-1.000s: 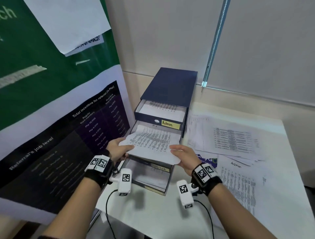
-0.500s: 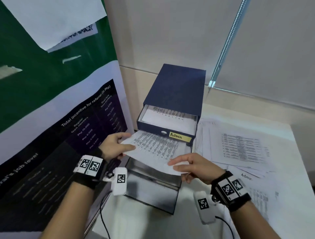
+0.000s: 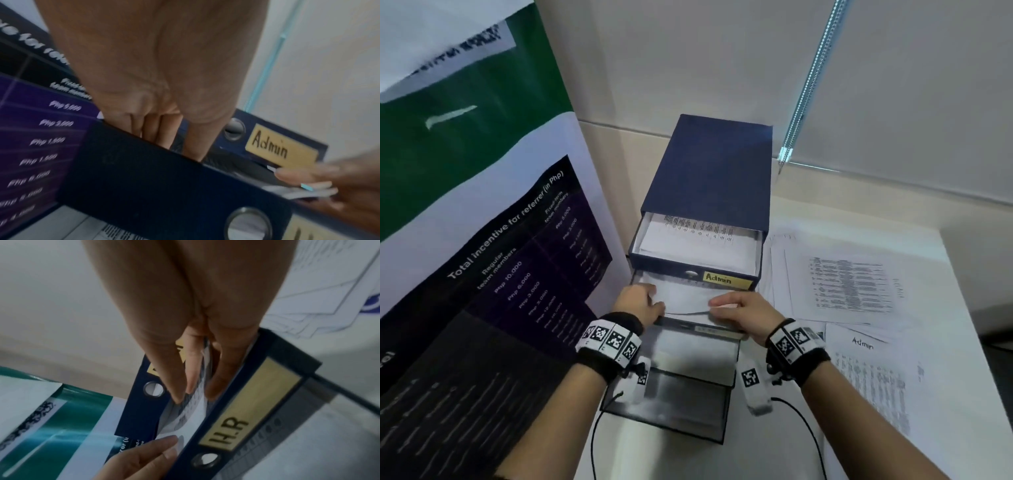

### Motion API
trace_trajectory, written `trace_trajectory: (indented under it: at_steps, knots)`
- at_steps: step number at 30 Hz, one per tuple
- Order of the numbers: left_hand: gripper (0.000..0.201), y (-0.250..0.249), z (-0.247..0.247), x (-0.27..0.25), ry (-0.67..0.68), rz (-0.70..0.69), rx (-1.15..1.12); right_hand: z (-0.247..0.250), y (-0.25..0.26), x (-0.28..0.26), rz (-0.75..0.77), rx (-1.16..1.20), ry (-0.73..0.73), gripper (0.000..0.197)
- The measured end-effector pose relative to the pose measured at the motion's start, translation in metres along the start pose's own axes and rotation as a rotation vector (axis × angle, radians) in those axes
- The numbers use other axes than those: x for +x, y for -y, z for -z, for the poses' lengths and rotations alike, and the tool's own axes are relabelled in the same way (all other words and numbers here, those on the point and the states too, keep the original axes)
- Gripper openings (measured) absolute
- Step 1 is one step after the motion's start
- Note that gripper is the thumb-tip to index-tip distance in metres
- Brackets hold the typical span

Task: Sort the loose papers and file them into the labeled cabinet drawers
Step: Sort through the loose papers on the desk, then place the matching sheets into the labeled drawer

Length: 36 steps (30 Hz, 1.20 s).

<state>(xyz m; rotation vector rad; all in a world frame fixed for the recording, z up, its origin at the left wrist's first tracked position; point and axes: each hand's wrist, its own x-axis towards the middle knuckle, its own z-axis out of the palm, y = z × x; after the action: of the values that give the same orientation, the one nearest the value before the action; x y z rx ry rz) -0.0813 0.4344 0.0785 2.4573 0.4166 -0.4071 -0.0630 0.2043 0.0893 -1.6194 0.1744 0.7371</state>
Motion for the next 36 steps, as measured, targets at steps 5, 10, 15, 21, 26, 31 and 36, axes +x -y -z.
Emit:
trace_trajectory:
  at_steps: [5, 10, 15, 21, 26, 31, 36]
  knots:
    - [0.043, -0.021, -0.008, -0.007, 0.014, -0.028, 0.318, 0.026, 0.002, -0.021, 0.056, -0.125, 0.094, 0.025]
    - [0.021, -0.055, 0.037, -0.053, -0.097, -0.018, -0.034, 0.111, -0.028, -0.072, 0.101, 0.209, -0.047, 0.021]
    - [0.023, -0.132, -0.029, -0.070, 0.364, -0.140, -0.611, 0.243, -0.136, -0.096, -0.204, -0.164, -0.460, 0.029]
    - [0.016, -0.180, -0.223, -0.045, 0.645, 0.119, -0.442, 0.317, -0.221, -0.104, -0.574, -0.546, -0.699, 0.076]
    - [0.038, -0.191, -0.325, -0.040, 0.489, 0.161, -0.232, 0.328, -0.240, -0.099, -0.413, -0.462, -0.745, 0.076]
    - [0.011, -0.220, -0.341, -0.050, 0.360, -0.002, -0.180, 0.340, -0.254, -0.096, -0.275, -0.361, -0.753, 0.048]
    - [0.024, -0.223, -0.336, -0.034, 0.569, 0.080, -0.288, 0.363, -0.252, -0.102, -0.227, -0.196, -0.354, 0.030]
